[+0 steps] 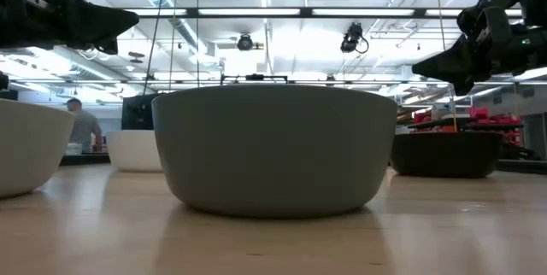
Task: Nest bowls inside each other
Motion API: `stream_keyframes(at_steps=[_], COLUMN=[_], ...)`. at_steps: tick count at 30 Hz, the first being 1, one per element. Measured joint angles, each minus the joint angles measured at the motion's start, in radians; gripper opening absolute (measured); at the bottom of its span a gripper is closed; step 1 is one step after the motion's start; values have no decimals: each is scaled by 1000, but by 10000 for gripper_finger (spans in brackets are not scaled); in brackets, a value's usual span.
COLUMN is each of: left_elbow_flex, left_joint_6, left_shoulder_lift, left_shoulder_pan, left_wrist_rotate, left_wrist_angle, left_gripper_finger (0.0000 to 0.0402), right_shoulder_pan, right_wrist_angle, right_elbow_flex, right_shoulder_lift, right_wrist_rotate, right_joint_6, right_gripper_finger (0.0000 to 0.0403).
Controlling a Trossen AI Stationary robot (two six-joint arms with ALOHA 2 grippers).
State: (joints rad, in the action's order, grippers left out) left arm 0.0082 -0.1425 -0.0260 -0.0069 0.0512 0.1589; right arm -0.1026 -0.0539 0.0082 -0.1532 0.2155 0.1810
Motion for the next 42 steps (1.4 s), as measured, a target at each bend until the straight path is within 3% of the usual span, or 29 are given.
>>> stream_keyframes(at_steps=[42], left_elbow_flex=[0], left_joint_6=[0], left_shoulder_lift=[0], left_shoulder_pan=[0], left_wrist_rotate=[0], left_wrist_angle=[0], left_gripper_finger=[36], right_shoulder_pan=[0], right_wrist_angle=[0], right_elbow_flex=[0], right_shoulder_lift=[0], right_wrist_rotate=[0], right_joint_6=[0], right_gripper_finger=[10])
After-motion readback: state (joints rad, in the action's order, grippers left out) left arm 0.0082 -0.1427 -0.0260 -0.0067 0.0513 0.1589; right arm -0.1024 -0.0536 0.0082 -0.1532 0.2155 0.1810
